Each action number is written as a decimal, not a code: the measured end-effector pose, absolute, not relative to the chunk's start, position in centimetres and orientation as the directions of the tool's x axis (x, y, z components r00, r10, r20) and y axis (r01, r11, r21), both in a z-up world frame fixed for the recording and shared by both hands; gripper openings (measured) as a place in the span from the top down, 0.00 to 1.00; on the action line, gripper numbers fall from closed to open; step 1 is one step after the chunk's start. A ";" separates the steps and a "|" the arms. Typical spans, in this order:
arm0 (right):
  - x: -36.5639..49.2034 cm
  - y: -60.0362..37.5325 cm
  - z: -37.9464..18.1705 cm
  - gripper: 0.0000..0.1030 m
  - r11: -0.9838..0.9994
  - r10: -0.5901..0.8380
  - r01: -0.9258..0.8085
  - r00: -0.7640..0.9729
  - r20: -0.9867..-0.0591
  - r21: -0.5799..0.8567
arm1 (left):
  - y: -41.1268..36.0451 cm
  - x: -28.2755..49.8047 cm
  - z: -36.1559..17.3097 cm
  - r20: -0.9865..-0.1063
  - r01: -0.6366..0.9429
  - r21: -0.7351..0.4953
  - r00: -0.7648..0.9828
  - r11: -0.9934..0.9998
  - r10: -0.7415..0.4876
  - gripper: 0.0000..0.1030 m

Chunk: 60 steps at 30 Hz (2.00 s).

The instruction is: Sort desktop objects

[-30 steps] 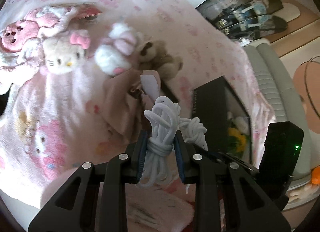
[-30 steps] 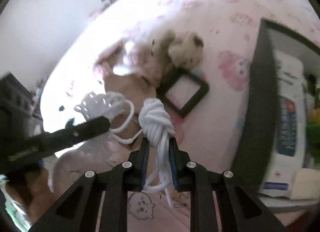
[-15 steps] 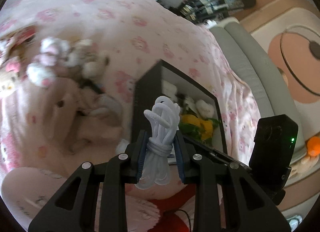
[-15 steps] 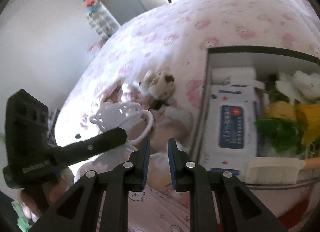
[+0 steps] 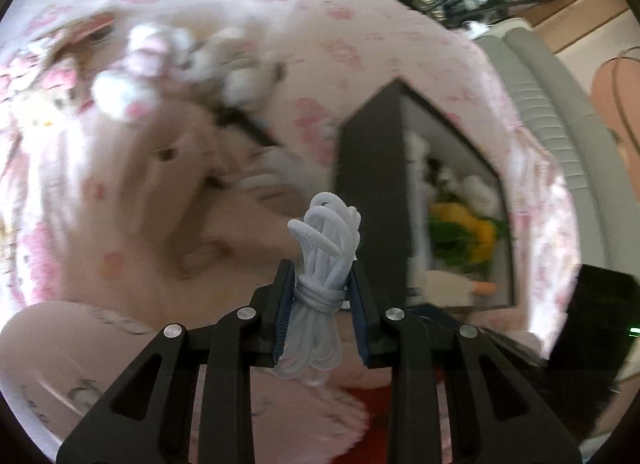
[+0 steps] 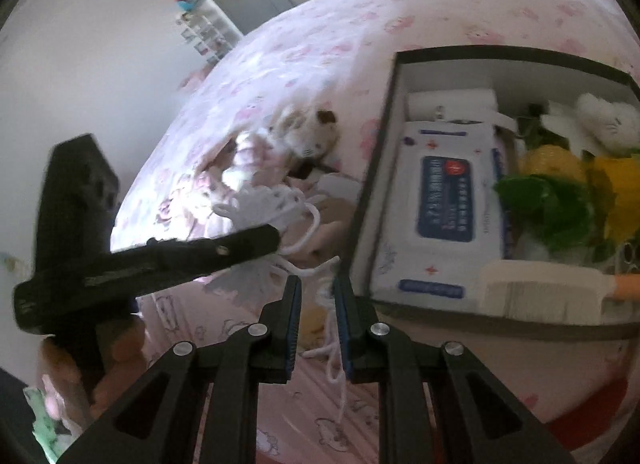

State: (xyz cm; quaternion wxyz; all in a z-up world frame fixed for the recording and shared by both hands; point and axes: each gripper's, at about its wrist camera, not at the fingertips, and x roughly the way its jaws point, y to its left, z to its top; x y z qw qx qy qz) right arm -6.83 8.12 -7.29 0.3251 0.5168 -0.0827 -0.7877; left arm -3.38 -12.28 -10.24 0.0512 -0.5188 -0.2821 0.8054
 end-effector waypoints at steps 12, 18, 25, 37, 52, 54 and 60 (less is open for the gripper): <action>-6.9 2.6 -16.2 0.70 -0.838 -0.435 0.429 -0.150 -0.888 0.338 | -14.2 -2.3 -12.9 -0.778 0.216 -0.572 -0.448 -0.791 0.440 0.74; -7.9 2.1 -18.2 0.61 -0.862 -0.438 0.355 -0.167 -0.883 0.360 | -13.4 -2.7 -13.2 -0.804 0.210 -0.534 -0.424 -0.819 0.416 0.74; -7.3 2.0 -16.6 0.84 -0.843 -0.475 0.369 -0.168 -0.864 0.392 | -13.7 -2.3 -13.0 -0.786 0.200 -0.563 -0.429 -0.802 0.445 0.75; -7.8 9.1 -4.7 0.85 -0.802 -0.589 0.378 -0.376 -0.715 0.462 | -10.2 -2.3 -4.8 -0.650 0.024 -0.651 -0.534 -0.759 0.540 0.75; -9.5 11.8 -4.1 0.85 -0.752 -0.653 0.385 -0.325 -0.684 0.534 | -7.8 -3.7 -3.5 -0.698 0.045 -0.567 -0.557 -0.823 0.450 0.75; -9.5 9.6 -3.2 0.85 -0.724 -0.679 0.428 -0.307 -0.667 0.541 | -9.3 -2.9 -2.8 -0.697 0.071 -0.551 -0.587 -0.831 0.412 0.75; -8.2 4.2 0.7 0.85 -0.612 -0.771 0.573 -0.278 -0.574 0.545 | -15.5 -0.5 -0.2 -0.671 0.147 -0.532 -0.674 -0.834 0.309 0.75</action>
